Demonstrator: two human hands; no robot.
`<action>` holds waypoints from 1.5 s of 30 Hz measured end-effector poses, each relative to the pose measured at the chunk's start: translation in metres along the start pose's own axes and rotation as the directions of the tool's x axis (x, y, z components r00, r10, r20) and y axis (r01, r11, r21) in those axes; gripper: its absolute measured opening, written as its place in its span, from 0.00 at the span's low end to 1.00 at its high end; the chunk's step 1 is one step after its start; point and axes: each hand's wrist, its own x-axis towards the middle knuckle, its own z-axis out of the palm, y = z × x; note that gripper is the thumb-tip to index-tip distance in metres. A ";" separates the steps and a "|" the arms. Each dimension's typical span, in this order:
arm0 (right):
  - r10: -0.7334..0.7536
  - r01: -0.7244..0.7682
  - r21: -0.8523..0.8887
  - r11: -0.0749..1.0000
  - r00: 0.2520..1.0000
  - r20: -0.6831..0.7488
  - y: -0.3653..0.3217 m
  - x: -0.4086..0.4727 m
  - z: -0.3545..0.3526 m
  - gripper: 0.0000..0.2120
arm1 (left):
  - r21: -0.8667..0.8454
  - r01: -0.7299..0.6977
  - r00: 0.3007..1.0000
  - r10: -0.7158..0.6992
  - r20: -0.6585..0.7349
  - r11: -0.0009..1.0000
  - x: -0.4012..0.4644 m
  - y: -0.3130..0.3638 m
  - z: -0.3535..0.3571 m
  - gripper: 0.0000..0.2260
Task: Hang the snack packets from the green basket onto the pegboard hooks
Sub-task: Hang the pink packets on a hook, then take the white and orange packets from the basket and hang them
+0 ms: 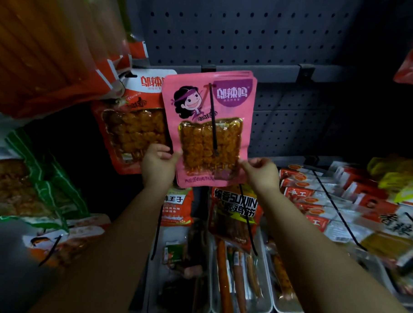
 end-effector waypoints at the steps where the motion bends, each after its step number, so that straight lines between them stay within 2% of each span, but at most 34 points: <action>1: -0.013 0.013 0.010 1.000 1.000 -0.008 0.004 -0.008 -0.005 0.13 | -0.033 0.000 1.000 0.000 -0.001 0.999 -0.010 0.000 -0.002 0.12; 5: -0.011 0.008 0.146 0.989 1.000 0.023 0.025 -0.053 -0.042 0.07 | -0.154 -0.030 0.998 0.038 0.051 0.988 -0.071 0.006 -0.003 0.09; 7: -0.032 0.023 0.214 0.976 0.999 0.040 0.043 -0.080 -0.074 0.02 | -0.197 -0.070 0.984 0.100 0.148 0.978 -0.110 0.012 0.004 0.06; 9: -0.041 0.040 0.268 0.963 0.999 -0.001 0.067 -0.107 -0.113 0.06 | -0.222 -0.097 0.948 0.158 0.275 0.970 -0.153 0.020 0.019 0.09; 11: -0.012 0.029 0.289 0.957 0.998 -0.061 0.096 -0.133 -0.157 0.09 | -0.213 -0.091 0.865 0.184 0.467 0.973 -0.200 0.024 0.042 0.10; 14: 0.084 -0.045 0.273 0.961 0.988 -0.131 0.153 -0.169 -0.222 0.12 | -0.196 -0.076 0.647 0.198 0.736 0.978 -0.271 0.016 0.086 0.11; 16: 0.183 -0.140 0.245 0.959 0.969 -0.163 0.202 -0.187 -0.260 0.12 | -0.150 -0.017 0.529 0.137 0.838 0.988 -0.314 -0.005 0.123 0.12; 20: 0.442 -0.411 0.182 0.893 0.878 -0.183 0.321 -0.210 -0.310 0.09 | 0.011 0.046 0.386 -0.028 0.922 0.999 -0.389 -0.079 0.205 0.14; 24: 0.632 -0.632 0.062 0.772 0.755 -0.173 0.463 -0.216 -0.340 0.07 | 0.192 0.043 0.284 -0.196 0.938 0.980 -0.453 -0.193 0.286 0.15; 26: 0.695 -0.708 -0.051 0.705 0.703 -0.148 0.540 -0.214 -0.347 0.07 | 0.267 -0.013 0.255 -0.255 0.933 0.964 -0.483 -0.257 0.320 0.14; 29: 0.768 -0.765 -0.216 0.607 0.635 -0.089 0.650 -0.207 -0.351 0.03 | 0.358 -0.060 0.217 -0.338 0.916 0.932 -0.524 -0.351 0.362 0.07; 31: 0.797 -0.762 -0.346 0.548 0.601 -0.062 0.715 -0.198 -0.348 0.09 | 0.414 -0.094 0.171 -0.395 0.903 0.905 -0.546 -0.407 0.385 0.06; 34: 0.816 -0.755 -0.414 0.508 0.575 -0.049 0.792 -0.176 -0.342 0.17 | 0.477 -0.124 0.173 -0.455 0.874 0.870 -0.571 -0.470 0.418 0.13; 35: 0.812 -0.754 -0.410 0.513 0.581 -0.053 0.814 -0.166 -0.338 0.18 | 0.490 -0.113 0.212 -0.461 0.862 0.864 -0.576 -0.483 0.430 0.15; 36: 0.801 -0.747 -0.411 0.523 0.595 -0.062 0.834 -0.156 -0.334 0.20 | 0.500 -0.103 0.281 -0.457 0.844 0.860 -0.580 -0.492 0.444 0.16; 37: 0.789 -0.740 -0.408 0.536 0.611 -0.071 0.852 -0.145 -0.331 0.21 | 0.498 -0.108 0.351 -0.436 0.829 0.860 -0.583 -0.501 0.457 0.14; 38: 0.774 -0.735 -0.381 0.561 0.629 -0.074 0.867 -0.135 -0.327 0.21 | 0.490 -0.126 0.392 -0.410 0.823 0.862 -0.586 -0.506 0.471 0.09; 40: 0.756 -0.751 -0.251 0.611 0.647 -0.095 0.893 -0.115 -0.323 0.22 | 0.479 -0.095 0.404 -0.406 0.820 0.873 -0.589 -0.513 0.492 0.08; 43: 0.774 -0.786 -0.021 0.618 0.612 -0.164 0.911 -0.098 -0.314 0.25 | 0.484 0.170 0.353 -0.512 0.783 0.858 -0.595 -0.518 0.504 0.08; 45: 0.749 -0.752 0.089 0.653 0.626 -0.217 0.911 -0.095 -0.303 0.27 | 0.452 0.376 0.347 -0.575 0.741 0.809 -0.596 -0.517 0.497 0.11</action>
